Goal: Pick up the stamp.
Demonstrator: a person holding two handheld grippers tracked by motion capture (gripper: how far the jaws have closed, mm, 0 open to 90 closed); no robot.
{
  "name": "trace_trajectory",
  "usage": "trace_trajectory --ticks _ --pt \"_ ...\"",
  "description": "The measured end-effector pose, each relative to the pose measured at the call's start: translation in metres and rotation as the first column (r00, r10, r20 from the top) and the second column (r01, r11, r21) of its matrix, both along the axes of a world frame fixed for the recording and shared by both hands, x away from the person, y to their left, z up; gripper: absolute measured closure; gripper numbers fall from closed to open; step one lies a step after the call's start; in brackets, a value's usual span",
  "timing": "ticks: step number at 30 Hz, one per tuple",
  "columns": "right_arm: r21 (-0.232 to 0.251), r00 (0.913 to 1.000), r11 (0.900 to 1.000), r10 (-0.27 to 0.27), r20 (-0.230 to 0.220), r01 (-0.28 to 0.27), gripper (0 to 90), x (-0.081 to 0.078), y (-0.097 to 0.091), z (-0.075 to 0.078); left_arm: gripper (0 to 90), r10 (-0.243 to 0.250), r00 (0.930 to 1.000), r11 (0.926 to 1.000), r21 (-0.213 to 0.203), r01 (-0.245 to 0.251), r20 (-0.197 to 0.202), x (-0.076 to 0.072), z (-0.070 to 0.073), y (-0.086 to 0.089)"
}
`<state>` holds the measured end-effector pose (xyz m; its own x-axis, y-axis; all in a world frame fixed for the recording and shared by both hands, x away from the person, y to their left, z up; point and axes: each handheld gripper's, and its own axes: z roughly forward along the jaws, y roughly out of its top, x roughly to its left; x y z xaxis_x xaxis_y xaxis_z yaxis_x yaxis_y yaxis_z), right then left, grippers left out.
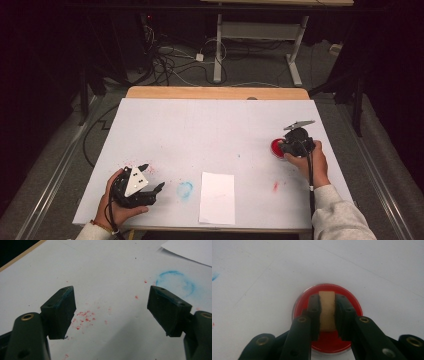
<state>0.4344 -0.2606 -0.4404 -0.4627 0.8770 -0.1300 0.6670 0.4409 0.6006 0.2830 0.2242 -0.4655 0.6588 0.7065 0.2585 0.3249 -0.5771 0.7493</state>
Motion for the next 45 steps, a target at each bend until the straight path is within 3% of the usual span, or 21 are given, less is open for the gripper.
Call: trace_trajectory --ticks 13,21,35,45 --pt "-0.001 0.9995 0.9998 0.021 0.025 -0.021 76.6 -0.003 -0.002 0.001 22.2 -0.004 1.0 1.0 0.001 0.004 -0.003 0.0 0.0 0.0" --pt "0.041 0.995 0.9977 0.05 0.086 -0.053 76.6 -0.01 -0.005 0.025 22.2 0.005 1.0 1.0 -0.008 -0.005 -0.008 0.002 -0.001 0.003" --pt "0.067 0.9834 0.9942 0.072 0.167 -0.084 76.5 -0.029 -0.012 0.058 21.9 -0.013 0.9997 0.9999 -0.009 0.013 -0.019 0.009 -0.004 0.002" --pt "0.073 0.9796 0.9926 0.082 0.183 -0.097 76.5 -0.035 -0.013 0.064 21.8 -0.02 0.9996 0.9998 -0.004 0.02 -0.021 0.008 -0.004 0.002"
